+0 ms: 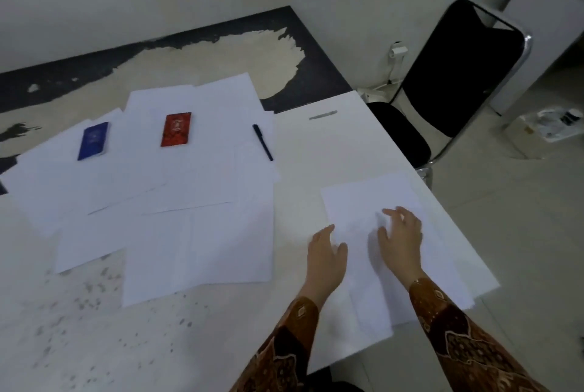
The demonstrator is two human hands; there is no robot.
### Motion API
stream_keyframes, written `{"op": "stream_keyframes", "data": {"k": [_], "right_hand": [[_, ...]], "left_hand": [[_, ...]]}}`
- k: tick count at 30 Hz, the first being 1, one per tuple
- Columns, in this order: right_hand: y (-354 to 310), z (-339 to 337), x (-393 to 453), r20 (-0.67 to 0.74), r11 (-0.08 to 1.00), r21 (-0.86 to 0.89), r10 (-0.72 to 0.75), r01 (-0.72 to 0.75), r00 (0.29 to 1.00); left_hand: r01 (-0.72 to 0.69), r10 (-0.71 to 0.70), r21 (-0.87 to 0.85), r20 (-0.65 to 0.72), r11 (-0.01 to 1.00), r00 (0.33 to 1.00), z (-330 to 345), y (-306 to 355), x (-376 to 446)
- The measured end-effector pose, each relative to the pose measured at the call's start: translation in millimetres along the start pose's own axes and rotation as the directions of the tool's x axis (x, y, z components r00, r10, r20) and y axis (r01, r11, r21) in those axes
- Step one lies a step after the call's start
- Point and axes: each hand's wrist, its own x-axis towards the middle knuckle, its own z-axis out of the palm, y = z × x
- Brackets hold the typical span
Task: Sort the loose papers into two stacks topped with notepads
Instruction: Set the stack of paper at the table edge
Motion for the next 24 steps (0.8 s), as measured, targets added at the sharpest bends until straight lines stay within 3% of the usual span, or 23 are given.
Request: {"op": "stream_keyframes", "data": {"k": [4, 12, 17, 21, 24], "right_hand": [[-70, 39, 9, 0.144, 0.956, 0.165, -0.266, 0.242, 0.953], [-232, 131, 37, 0.371, 0.882, 0.31, -0.457, 0.356, 0.809], [-339, 193, 81, 0.46, 0.911, 0.219, -0.411, 0.348, 0.787], [-406, 237, 126, 0.438, 0.942, 0.09, -0.33, 0.325, 0.836], [-443, 270, 154, 0.358, 0.971, 0.02, -0.23, 0.239, 0.905]], "left_hand": [[-0.027, 0.015, -0.108, -0.111, 0.994, 0.994, -75, -32, 9], [0.02, -0.06, -0.103, -0.398, 0.994, 0.915, -239, -97, 52], [0.06, -0.101, -0.092, -0.545, 0.994, 0.832, -337, -134, 89], [0.124, -0.12, -0.039, -0.635, 0.992, 0.763, -410, -160, 131], [0.247, -0.15, 0.04, -0.696, 0.968, 0.703, -462, -180, 173]]}}
